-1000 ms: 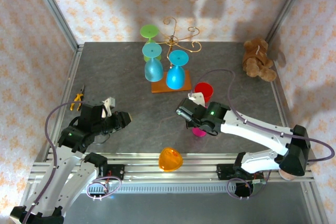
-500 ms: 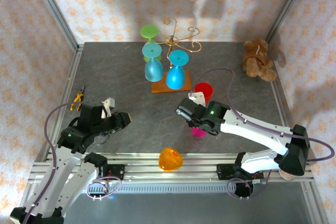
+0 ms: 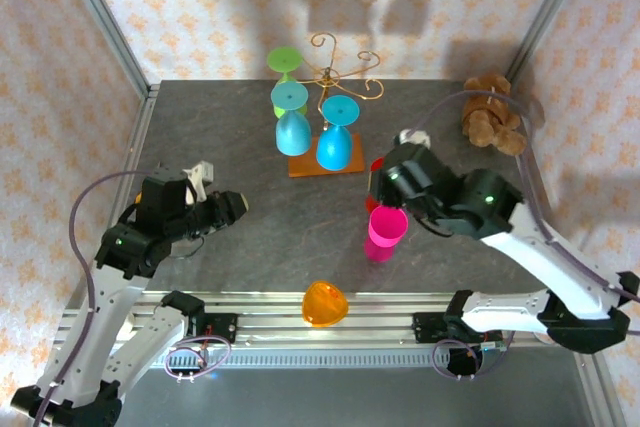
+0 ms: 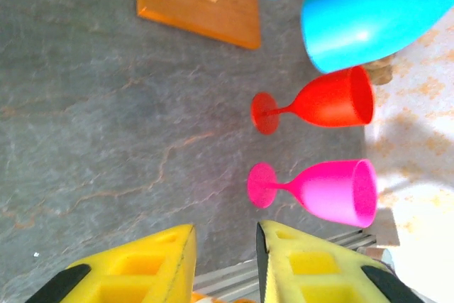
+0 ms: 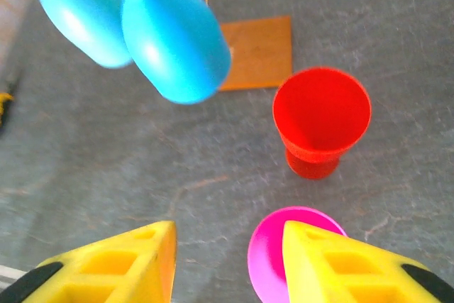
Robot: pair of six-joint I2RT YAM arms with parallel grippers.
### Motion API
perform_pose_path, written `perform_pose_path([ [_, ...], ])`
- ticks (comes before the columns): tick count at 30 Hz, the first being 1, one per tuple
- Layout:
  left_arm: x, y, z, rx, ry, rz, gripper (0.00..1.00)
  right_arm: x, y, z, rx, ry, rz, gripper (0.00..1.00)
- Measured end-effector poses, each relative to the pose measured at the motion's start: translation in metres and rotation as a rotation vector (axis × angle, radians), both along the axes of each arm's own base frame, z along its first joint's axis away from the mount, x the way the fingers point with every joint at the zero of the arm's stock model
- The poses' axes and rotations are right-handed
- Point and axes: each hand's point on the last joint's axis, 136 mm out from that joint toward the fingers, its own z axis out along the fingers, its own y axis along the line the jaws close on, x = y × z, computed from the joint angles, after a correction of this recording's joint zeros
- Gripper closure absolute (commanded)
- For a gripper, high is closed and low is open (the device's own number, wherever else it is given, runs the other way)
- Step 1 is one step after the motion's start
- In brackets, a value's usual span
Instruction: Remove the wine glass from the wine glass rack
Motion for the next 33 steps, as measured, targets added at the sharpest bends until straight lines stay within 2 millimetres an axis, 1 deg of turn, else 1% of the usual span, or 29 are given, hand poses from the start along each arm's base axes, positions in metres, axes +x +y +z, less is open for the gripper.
perform_pose_path([
  [2, 0.009, -0.002, 0.014, -0.003, -0.016, 0.001, 0.70, 0.006, -0.008, 0.020, 0.064, -0.016, -0.016, 0.55],
  [4, 0.018, -0.005, 0.027, -0.004, -0.027, -0.001, 0.70, 0.012, -0.014, 0.034, 0.117, -0.022, -0.027, 0.54],
  [7, 0.035, -0.010, 0.042, -0.008, -0.048, -0.006, 0.69, 0.026, -0.017, 0.049, 0.199, -0.019, -0.039, 0.53],
  [10, 0.049, -0.013, 0.051, -0.006, -0.062, -0.011, 0.66, 0.045, -0.013, 0.055, 0.265, 0.000, -0.042, 0.49],
  [12, 0.055, -0.016, 0.058, -0.012, -0.082, -0.015, 0.64, 0.059, -0.006, 0.056, 0.302, 0.020, -0.029, 0.45],
  [15, 0.062, -0.019, 0.071, -0.026, -0.116, -0.023, 0.60, 0.075, 0.008, 0.049, 0.348, 0.063, -0.002, 0.41],
  [17, 0.066, -0.022, 0.080, -0.040, -0.139, -0.032, 0.57, 0.082, 0.018, 0.046, 0.382, 0.086, 0.018, 0.41],
  [19, 0.072, -0.025, 0.087, -0.048, -0.156, -0.039, 0.57, 0.086, 0.026, 0.046, 0.414, 0.097, 0.034, 0.41],
  [22, 0.080, -0.028, 0.092, -0.059, -0.165, -0.046, 0.57, 0.090, 0.035, 0.048, 0.454, 0.101, 0.057, 0.42],
  [24, 0.085, -0.029, 0.091, -0.065, -0.163, -0.048, 0.57, 0.093, 0.040, 0.048, 0.479, 0.103, 0.066, 0.45],
  [27, 0.091, -0.032, 0.088, -0.070, -0.156, -0.056, 0.56, 0.098, 0.046, 0.041, 0.505, 0.123, 0.072, 0.51],
  [30, 0.093, -0.032, 0.089, -0.077, -0.157, -0.061, 0.56, 0.104, 0.051, 0.033, 0.515, 0.147, 0.071, 0.54],
  [33, 0.095, -0.033, 0.092, -0.082, -0.173, -0.063, 0.56, 0.109, 0.056, 0.026, 0.522, 0.163, 0.073, 0.56],
])
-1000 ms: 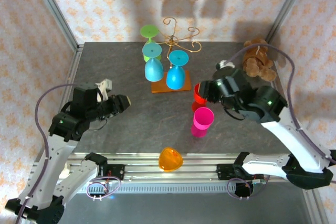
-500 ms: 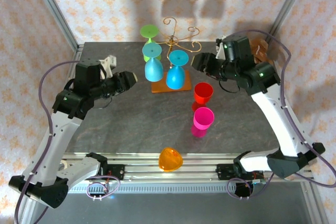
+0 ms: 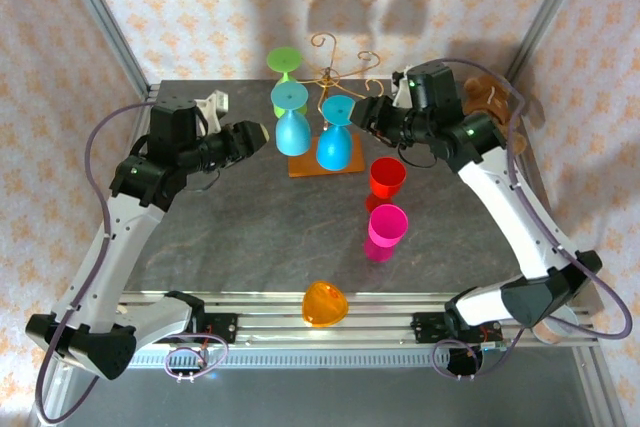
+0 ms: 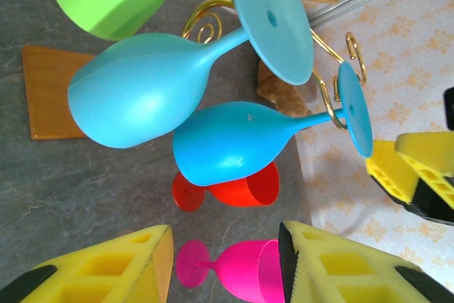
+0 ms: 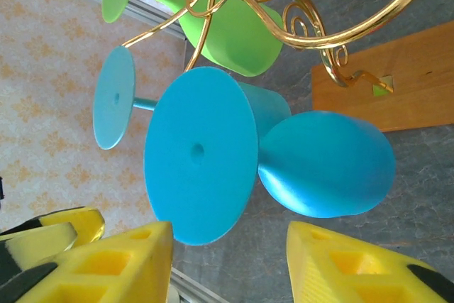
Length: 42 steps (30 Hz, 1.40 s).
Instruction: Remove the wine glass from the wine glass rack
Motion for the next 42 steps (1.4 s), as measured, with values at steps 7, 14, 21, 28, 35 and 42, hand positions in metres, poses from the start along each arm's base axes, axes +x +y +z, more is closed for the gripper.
perform_pose_path([
  [7, 0.002, 0.000, -0.001, -0.002, -0.007, 0.000, 0.56, 0.008, 0.006, -0.002, 0.022, -0.001, 0.008, 0.58],
  [14, 0.003, 0.003, -0.004, -0.004, -0.001, 0.011, 0.56, 0.016, 0.012, -0.011, 0.027, 0.021, 0.013, 0.68],
  [21, 0.002, 0.003, -0.006, -0.003, 0.003, 0.011, 0.56, 0.020, 0.012, -0.010, 0.033, 0.015, 0.007, 0.77],
  [28, 0.003, 0.003, -0.006, -0.007, 0.005, 0.014, 0.56, 0.020, 0.013, -0.008, 0.045, 0.016, 0.011, 0.81],
  [35, 0.003, 0.003, -0.009, -0.013, 0.016, 0.020, 0.56, 0.019, 0.013, -0.007, 0.072, 0.036, 0.014, 0.85],
  [42, 0.001, 0.004, -0.007, -0.017, 0.007, 0.021, 0.56, 0.018, 0.017, 0.001, 0.126, 0.046, 0.027, 0.95],
])
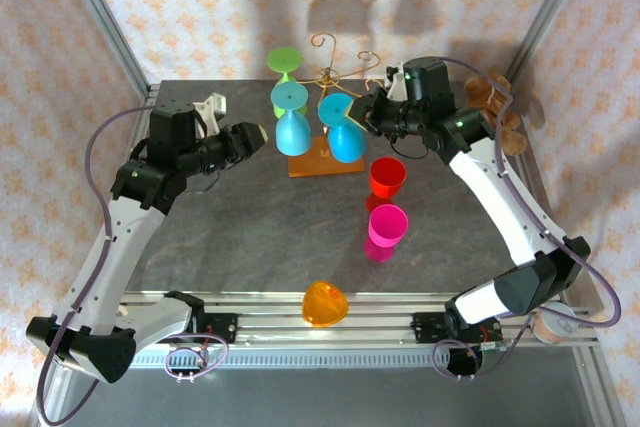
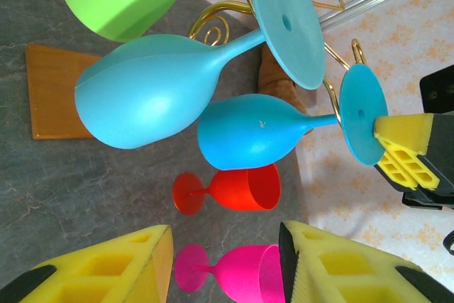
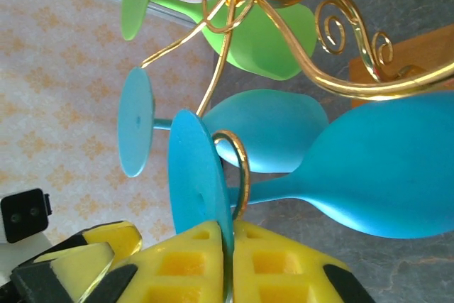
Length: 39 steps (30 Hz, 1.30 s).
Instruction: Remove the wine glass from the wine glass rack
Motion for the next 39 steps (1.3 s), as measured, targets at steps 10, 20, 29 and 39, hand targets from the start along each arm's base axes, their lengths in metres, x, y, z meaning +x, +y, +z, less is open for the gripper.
perform_pose_path([
  [10, 0.000, 0.000, 0.000, 0.000, -0.001, 0.000, 0.56, -0.001, 0.004, 0.005, 0.077, 0.038, 0.010, 1.00],
  [20, 0.000, 0.000, 0.001, 0.000, -0.002, 0.000, 0.56, 0.002, 0.011, 0.009, 0.167, 0.082, -0.004, 1.00],
  [29, 0.000, 0.000, 0.001, 0.000, -0.002, 0.000, 0.56, 0.001, 0.015, 0.018, 0.212, 0.087, 0.008, 1.00],
  [39, 0.000, 0.001, 0.000, 0.001, -0.002, 0.003, 0.56, 0.008, 0.019, 0.013, 0.210, 0.095, 0.008, 1.00],
])
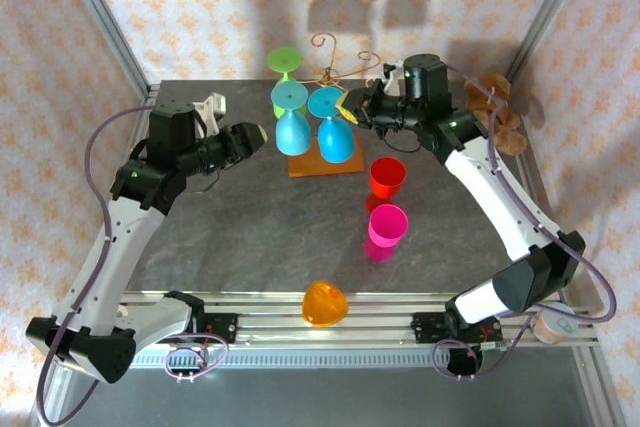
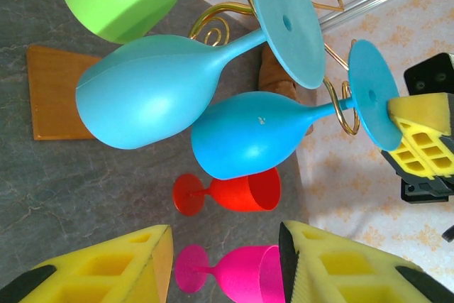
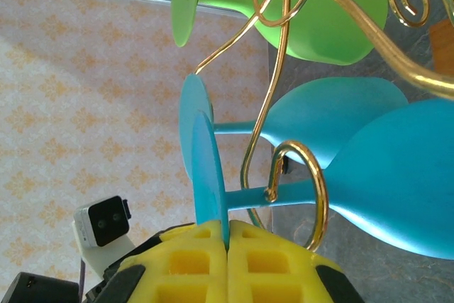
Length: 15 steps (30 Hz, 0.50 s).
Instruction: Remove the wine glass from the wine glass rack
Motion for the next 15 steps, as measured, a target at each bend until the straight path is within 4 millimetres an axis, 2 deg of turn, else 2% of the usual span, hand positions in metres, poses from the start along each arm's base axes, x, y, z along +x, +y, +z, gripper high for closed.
perform_pose_path([
  [6, 0.000, 0.000, 0.000, 0.000, 0.000, 0.001, 0.56, 0.008, 0.003, -0.005, -0.008, 0.009, -0.004, 1.00],
  [15, 0.000, 0.000, 0.000, 0.001, 0.000, 0.003, 0.56, 0.021, -0.008, -0.001, -0.050, -0.038, -0.087, 1.00],
])
